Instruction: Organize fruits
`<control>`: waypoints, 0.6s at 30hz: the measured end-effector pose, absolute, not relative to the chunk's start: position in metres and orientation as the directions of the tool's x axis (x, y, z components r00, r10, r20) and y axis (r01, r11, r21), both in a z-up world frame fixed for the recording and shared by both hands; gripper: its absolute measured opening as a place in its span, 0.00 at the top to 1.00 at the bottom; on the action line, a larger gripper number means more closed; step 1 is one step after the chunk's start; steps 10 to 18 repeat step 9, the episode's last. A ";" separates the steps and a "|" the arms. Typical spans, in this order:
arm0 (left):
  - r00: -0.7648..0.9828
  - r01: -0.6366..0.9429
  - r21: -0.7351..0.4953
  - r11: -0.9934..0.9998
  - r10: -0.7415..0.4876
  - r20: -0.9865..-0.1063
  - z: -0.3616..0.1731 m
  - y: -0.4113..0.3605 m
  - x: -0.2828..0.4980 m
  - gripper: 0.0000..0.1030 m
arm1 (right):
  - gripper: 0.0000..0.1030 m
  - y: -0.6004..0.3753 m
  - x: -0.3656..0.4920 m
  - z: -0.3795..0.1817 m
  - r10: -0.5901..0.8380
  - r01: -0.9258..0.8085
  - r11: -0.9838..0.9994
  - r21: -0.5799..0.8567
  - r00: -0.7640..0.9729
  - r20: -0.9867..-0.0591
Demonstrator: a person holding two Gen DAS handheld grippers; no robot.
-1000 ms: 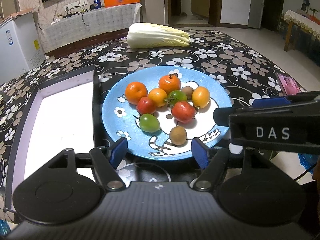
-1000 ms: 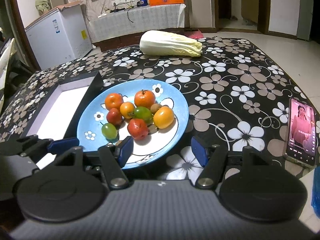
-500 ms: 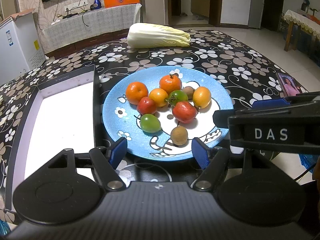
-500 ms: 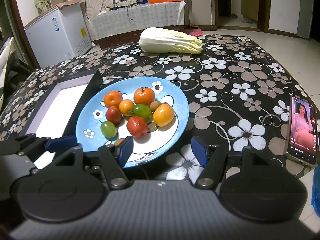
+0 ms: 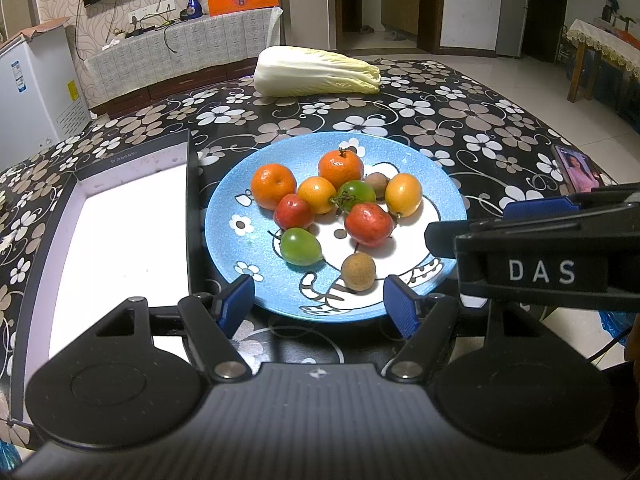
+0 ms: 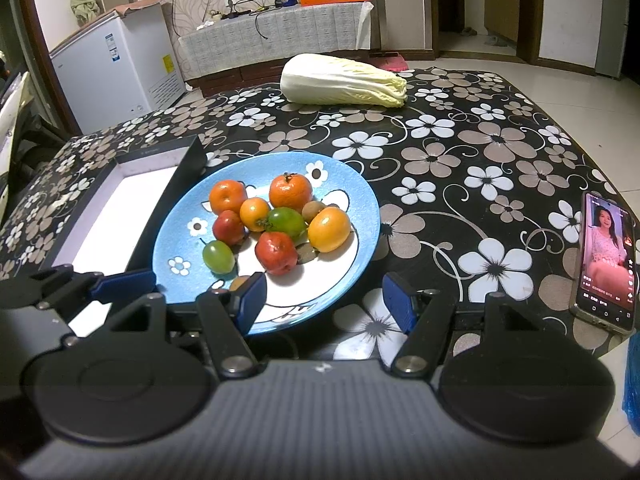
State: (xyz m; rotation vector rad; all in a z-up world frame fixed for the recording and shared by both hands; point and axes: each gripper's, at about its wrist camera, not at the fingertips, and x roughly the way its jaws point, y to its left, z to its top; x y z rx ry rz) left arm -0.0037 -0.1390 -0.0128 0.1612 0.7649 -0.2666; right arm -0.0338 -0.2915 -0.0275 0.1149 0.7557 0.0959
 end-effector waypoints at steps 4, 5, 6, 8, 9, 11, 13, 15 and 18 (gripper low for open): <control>0.703 0.300 0.049 0.953 -0.186 -0.686 -0.012 -0.139 -0.005 0.27 | 0.36 -0.292 -0.034 -0.027 0.129 -0.045 0.989 0.139 0.724 -0.678; 0.708 0.300 0.050 0.953 -0.187 -0.681 -0.012 -0.140 -0.006 0.27 | 0.36 -0.291 -0.034 -0.027 0.129 -0.045 0.989 0.140 0.724 -0.678; 0.712 0.300 0.051 0.952 -0.189 -0.676 -0.011 -0.140 -0.006 0.27 | 0.36 -0.292 -0.034 -0.027 0.129 -0.045 0.989 0.140 0.724 -0.677; 0.707 0.304 0.045 0.952 -0.194 -0.681 -0.011 -0.140 -0.005 0.27 | 0.36 -0.291 -0.034 -0.028 0.129 -0.045 0.989 0.140 0.724 -0.678; 0.703 0.302 0.041 0.952 -0.194 -0.684 -0.011 -0.140 -0.005 0.27 | 0.36 -0.291 -0.034 -0.028 0.129 -0.045 0.989 0.140 0.724 -0.678; 0.703 0.302 0.041 0.952 -0.194 -0.684 -0.011 -0.140 -0.005 0.27 | 0.36 -0.291 -0.034 -0.028 0.129 -0.045 0.989 0.140 0.724 -0.678; 0.703 0.302 0.041 0.952 -0.194 -0.684 -0.011 -0.140 -0.005 0.27 | 0.36 -0.291 -0.034 -0.028 0.129 -0.045 0.989 0.140 0.724 -0.678; 0.703 0.302 0.041 0.952 -0.194 -0.684 -0.011 -0.140 -0.005 0.27 | 0.36 -0.291 -0.034 -0.028 0.129 -0.045 0.989 0.140 0.724 -0.678; 0.703 0.302 0.041 0.952 -0.194 -0.684 -0.011 -0.140 -0.005 0.27 | 0.36 -0.291 -0.034 -0.028 0.129 -0.045 0.989 0.140 0.724 -0.678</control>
